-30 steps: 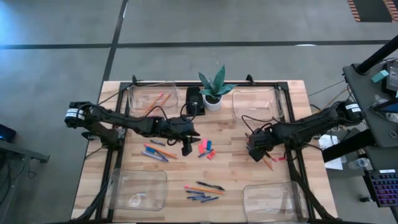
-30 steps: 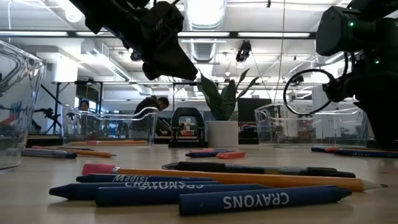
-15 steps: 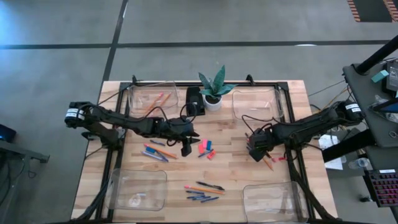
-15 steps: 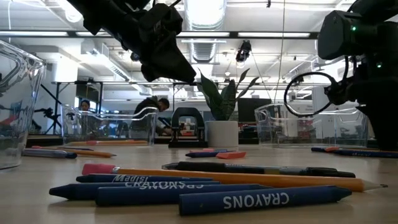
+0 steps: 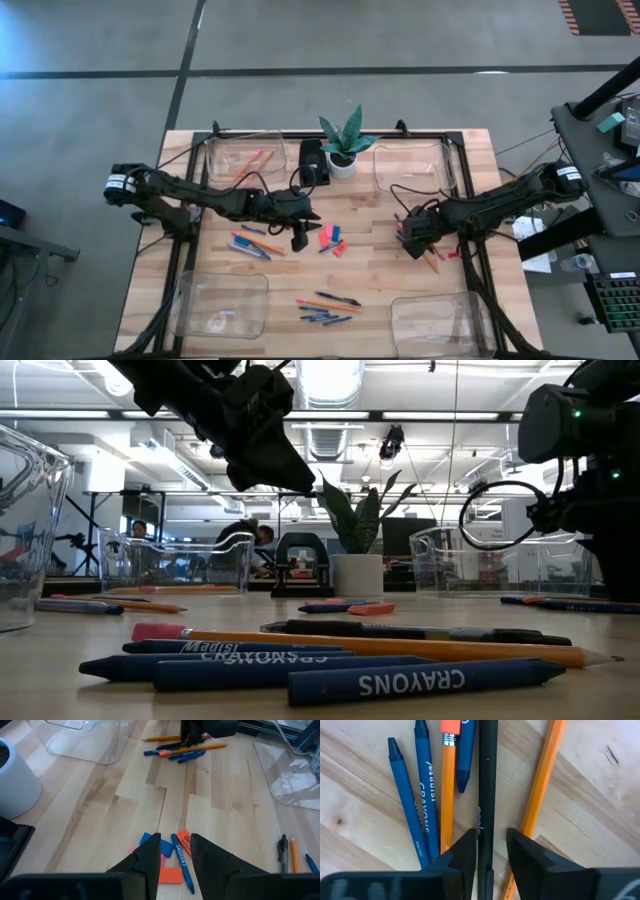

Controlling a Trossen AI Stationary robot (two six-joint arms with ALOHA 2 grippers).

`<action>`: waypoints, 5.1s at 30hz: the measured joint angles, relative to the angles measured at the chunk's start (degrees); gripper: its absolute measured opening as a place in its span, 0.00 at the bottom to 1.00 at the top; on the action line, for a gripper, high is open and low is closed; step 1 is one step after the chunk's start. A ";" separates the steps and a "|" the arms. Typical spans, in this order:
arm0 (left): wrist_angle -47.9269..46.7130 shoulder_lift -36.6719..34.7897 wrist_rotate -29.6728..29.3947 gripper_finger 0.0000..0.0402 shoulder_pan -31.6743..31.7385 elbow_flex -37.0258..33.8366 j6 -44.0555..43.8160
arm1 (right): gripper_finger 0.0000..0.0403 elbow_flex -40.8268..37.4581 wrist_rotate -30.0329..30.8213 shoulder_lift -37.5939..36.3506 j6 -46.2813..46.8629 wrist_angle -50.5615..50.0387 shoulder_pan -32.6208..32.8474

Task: Sort crayons/erasers/pens/pencils in bins
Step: Put the black pen into the top right transparent bin, then put the orange eraser into the bottom right transparent bin

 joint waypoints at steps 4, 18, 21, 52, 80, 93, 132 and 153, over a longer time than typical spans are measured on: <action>0.00 0.00 0.00 0.23 0.01 0.02 0.00 | 0.17 -0.04 0.62 0.02 0.02 0.04 0.00; 0.00 0.00 0.00 0.23 0.01 0.02 0.02 | 0.08 1.77 3.63 0.20 -2.44 2.01 -0.06; -0.02 0.00 0.00 0.23 0.01 0.02 0.04 | 0.08 3.23 3.89 0.00 -4.12 1.21 0.00; 1.54 -0.01 -0.01 0.23 -0.50 0.02 -1.38 | 0.08 28.07 35.60 -0.05 -34.41 -24.55 -19.58; 1.84 -0.02 0.00 0.23 -3.63 0.02 -2.99 | 0.08 19.98 20.28 11.03 -62.12 -6.03 -40.28; 1.54 -0.02 0.00 0.23 -3.64 0.02 -2.86 | 0.09 20.07 17.32 16.23 -64.44 -1.59 -40.30; 1.73 -0.02 0.00 0.23 -3.64 -0.04 -2.93 | 0.20 27.26 15.80 5.15 -58.39 -3.52 -40.38; 1.46 -0.02 -0.02 0.23 -5.12 -0.07 -4.53 | 0.34 25.18 11.54 11.45 -56.54 14.74 -8.46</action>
